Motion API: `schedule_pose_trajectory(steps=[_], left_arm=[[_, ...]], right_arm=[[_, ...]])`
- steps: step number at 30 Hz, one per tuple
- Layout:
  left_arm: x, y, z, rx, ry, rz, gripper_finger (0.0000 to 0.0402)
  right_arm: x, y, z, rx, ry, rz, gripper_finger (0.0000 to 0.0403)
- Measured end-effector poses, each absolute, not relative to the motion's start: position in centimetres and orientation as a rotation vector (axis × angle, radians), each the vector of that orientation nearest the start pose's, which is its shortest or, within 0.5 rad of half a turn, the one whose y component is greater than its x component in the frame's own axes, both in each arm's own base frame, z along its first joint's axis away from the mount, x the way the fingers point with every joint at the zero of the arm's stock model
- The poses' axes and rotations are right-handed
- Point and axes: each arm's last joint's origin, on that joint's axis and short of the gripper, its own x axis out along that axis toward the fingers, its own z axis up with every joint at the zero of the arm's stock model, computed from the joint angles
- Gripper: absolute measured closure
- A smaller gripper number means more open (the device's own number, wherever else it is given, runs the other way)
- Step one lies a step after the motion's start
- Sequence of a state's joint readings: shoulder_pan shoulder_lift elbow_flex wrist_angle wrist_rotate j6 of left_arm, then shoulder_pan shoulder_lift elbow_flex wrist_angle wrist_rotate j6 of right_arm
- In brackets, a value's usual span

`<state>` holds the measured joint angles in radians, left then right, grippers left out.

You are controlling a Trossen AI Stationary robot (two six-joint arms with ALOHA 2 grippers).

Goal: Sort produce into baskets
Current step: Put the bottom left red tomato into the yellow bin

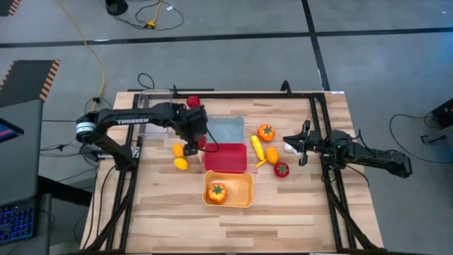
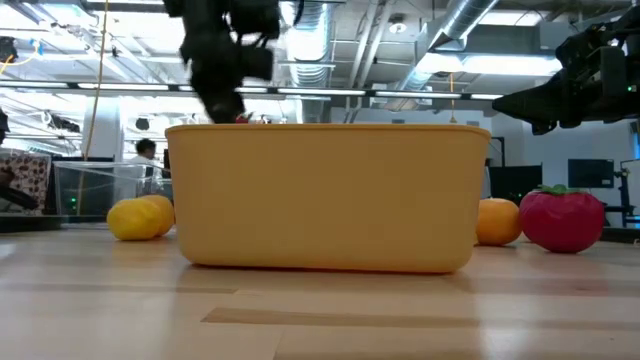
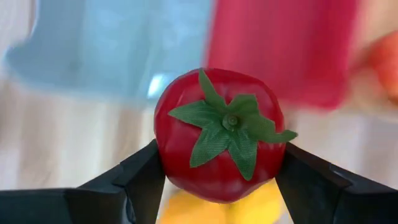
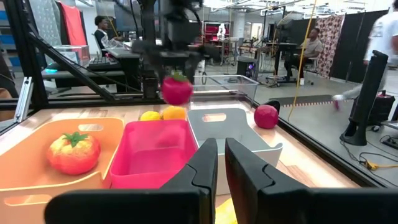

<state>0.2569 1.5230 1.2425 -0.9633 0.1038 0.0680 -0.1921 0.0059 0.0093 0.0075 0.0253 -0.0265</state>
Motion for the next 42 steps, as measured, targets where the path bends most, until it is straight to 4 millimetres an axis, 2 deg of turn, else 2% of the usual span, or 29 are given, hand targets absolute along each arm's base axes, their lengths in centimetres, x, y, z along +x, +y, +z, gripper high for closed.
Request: schedule_pose_trajectory(steps=[4, 9, 15, 19, 23, 27, 35, 42], left_arm=[[30.0, 4.6, 27.6, -0.181, 1.084, 0.021, 0.015], [31.5, 0.5, 28.2, -0.159, 0.958, -0.058, 0.015], [31.8, -3.7, 28.6, -0.123, 0.899, -0.098, 0.015], [32.1, -5.7, 28.0, -0.117, 0.902, -0.093, 0.015], [33.1, -7.4, 26.4, -0.111, 0.924, -0.116, 0.0149], [34.0, -8.3, 24.9, -0.094, 0.947, -0.14, 0.0142], [35.2, -8.5, 22.3, -0.082, 0.997, -0.132, 0.0128], [35.3, -8.3, 22.3, -0.065, 0.996, -0.131, 0.0116]], right_arm=[[9.6, -1.9, 16.7, -0.027, -0.008, -0.218, 0.0342], [9.6, -1.9, 16.7, -0.027, -0.008, -0.218, 0.0342], [9.6, -1.9, 16.7, -0.027, -0.009, -0.218, 0.0342], [9.6, -1.9, 16.7, -0.027, -0.008, -0.218, 0.0342], [9.6, -1.9, 16.7, -0.028, -0.011, -0.218, 0.0342], [9.6, -1.9, 16.7, -0.028, -0.011, -0.217, 0.0342], [9.6, -1.9, 16.8, -0.028, -0.015, -0.218, 0.0342], [9.6, -1.9, 16.7, -0.028, -0.014, -0.218, 0.0342]])
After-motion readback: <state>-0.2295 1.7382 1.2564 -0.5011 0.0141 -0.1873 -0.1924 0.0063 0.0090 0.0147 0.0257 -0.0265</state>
